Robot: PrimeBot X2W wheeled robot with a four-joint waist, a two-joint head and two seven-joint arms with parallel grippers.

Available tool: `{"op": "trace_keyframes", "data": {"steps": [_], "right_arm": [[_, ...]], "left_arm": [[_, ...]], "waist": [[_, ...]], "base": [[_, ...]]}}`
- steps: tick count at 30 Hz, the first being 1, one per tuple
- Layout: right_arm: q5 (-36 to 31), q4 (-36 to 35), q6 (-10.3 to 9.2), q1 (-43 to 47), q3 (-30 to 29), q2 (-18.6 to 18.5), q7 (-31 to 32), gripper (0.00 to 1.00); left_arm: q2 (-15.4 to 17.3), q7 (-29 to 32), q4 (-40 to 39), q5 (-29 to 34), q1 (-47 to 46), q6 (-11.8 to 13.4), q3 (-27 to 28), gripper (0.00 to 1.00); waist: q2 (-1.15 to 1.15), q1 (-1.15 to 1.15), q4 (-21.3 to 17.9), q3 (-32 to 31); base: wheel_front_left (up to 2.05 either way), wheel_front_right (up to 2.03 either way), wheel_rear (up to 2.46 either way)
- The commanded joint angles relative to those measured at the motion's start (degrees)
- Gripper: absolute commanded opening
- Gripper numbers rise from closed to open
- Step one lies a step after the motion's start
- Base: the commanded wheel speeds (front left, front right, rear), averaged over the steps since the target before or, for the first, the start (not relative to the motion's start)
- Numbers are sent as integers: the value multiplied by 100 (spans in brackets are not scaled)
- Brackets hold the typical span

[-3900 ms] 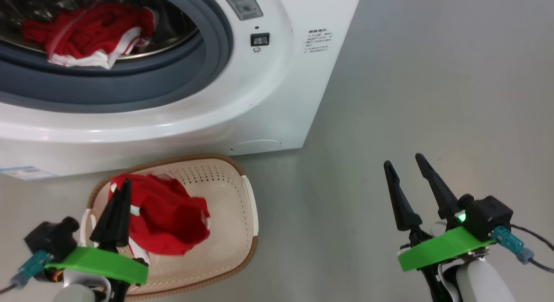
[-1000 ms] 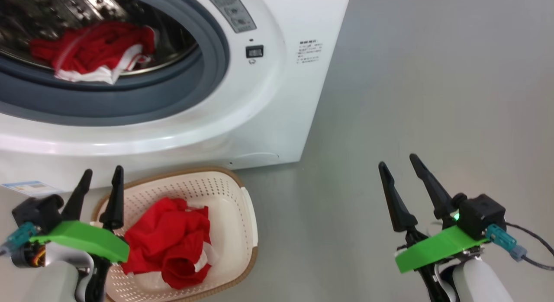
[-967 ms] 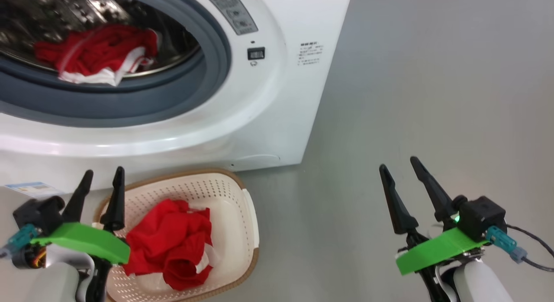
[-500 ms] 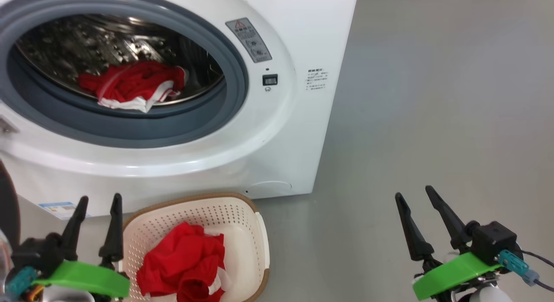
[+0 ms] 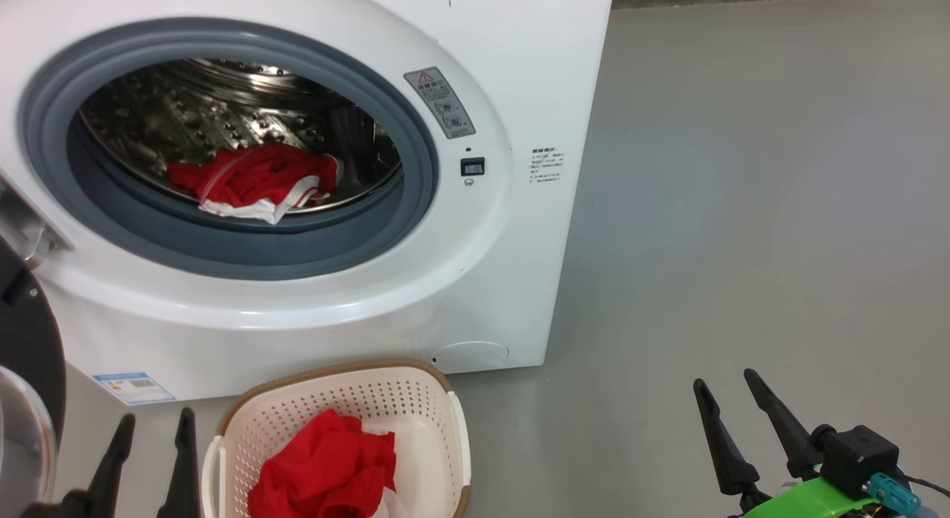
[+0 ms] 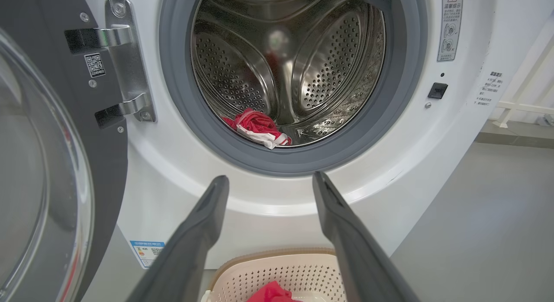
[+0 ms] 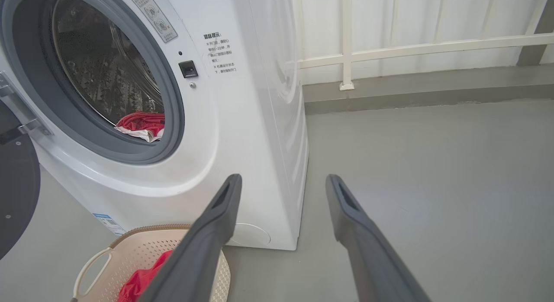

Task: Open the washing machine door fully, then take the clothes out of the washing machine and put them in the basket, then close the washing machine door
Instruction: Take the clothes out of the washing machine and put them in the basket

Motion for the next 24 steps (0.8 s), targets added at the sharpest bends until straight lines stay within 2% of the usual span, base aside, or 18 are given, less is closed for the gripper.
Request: {"op": "trace_keyframes", "data": {"steps": [1, 12, 24], "right_arm": [[36, -158, 9, 15, 70, -91, -28, 100], [36, -193, 9, 122, 4, -100, -28, 100], [-26, -254, 9, -13, -3, 33, -28, 100]], "left_arm": [[59, -30, -224, 53, 20, -15, 277, 100], [-81, -30, -428, 107, 273, -15, 414, 100], [-14, -30, -328, -86, 29, -15, 345, 100]], "waist": [[0, 0, 6, -40], [0, 0, -9, -48], [0, 0, -17, 251]], "base": [[0, 0, 0], [0, 0, 0], [0, 0, 0]]}}
